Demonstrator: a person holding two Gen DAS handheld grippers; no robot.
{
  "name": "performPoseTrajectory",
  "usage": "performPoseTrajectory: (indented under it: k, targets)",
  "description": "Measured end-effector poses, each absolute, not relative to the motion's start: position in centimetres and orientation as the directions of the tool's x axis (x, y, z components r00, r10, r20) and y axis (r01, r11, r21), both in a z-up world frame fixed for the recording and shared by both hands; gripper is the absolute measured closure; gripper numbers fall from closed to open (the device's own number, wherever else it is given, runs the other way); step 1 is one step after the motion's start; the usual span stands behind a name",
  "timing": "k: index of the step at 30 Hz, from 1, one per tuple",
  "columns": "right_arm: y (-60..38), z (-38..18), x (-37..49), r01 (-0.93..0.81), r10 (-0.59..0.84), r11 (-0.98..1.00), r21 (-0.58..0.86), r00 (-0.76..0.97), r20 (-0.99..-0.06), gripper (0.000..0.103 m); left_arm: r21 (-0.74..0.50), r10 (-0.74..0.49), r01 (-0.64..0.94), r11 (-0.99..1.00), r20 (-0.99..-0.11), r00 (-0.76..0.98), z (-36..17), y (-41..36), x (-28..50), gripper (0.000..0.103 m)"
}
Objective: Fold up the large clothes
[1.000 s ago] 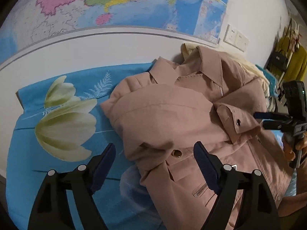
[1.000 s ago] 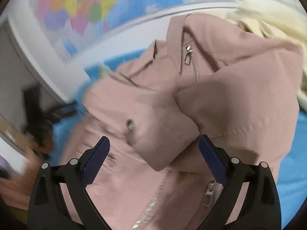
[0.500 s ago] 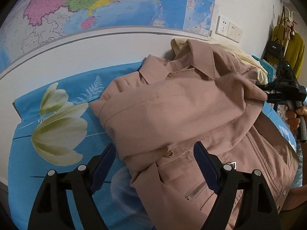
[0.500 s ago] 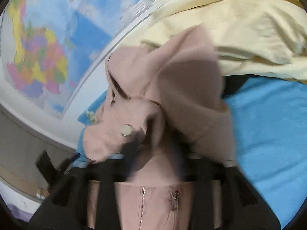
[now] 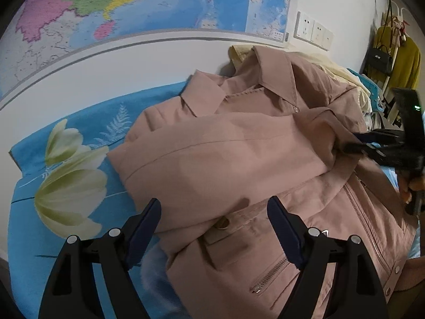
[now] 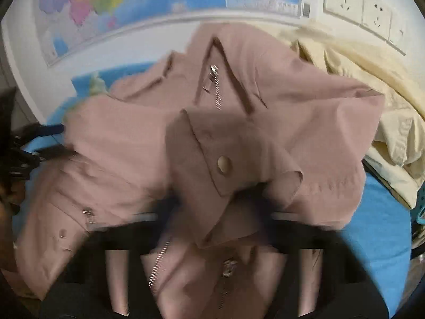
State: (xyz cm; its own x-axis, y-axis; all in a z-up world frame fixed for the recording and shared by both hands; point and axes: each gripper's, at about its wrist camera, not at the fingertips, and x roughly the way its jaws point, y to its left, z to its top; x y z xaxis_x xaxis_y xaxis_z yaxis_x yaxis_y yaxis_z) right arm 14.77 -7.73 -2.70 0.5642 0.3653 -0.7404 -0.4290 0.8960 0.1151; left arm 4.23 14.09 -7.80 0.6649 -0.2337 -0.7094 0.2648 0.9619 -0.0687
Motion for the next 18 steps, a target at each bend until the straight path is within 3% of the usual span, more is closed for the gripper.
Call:
performPoseTrajectory:
  k: [4,6,8,10,12,14,18]
  targets:
    - [-12.9,0.2,14.8,-0.369,0.425,0.900,0.232,0.622,-0.657,0.098,-0.078,-0.237,0.262,0.962,-0.713,0.659,-8.0,14.5,3.2,0.024]
    - [-14.9,0.3,15.5,-0.342,0.447,0.893,0.292,0.606,-0.658,0.095,-0.090,-0.238,0.250,0.964,-0.710,0.662,-8.0,15.4,2.3,0.024]
    - [-15.5,-1.1,16.3,-0.311,0.423,0.904,0.293,0.560,-0.712,0.078,-0.136,-0.260,0.236,0.962,-0.715,0.649,-8.3,16.5,1.6,0.023]
    - [-15.6,-2.8,16.4,-0.290,0.400,0.914,0.285,0.522,-0.753,0.074,-0.157,-0.266,0.223,0.962,-0.725,0.635,-8.7,17.2,1.0,0.023]
    - [-16.2,-2.9,15.7,-0.288,0.419,0.907,0.307,0.535,-0.734,0.071,-0.181,-0.275,0.212,0.960,-0.740,0.613,-9.3,17.8,0.3,0.023]
    - [-16.9,-2.0,14.6,-0.279,0.426,0.905,0.322,0.577,-0.697,0.059,-0.208,-0.290,0.205,0.957,-0.750,0.594,-9.8,18.1,-0.6,0.023]
    - [-16.7,0.7,12.5,-0.289,0.399,0.917,0.274,0.651,-0.646,0.058,-0.254,-0.327,0.206,0.945,-0.752,0.572,-10.4,18.2,-2.9,0.022]
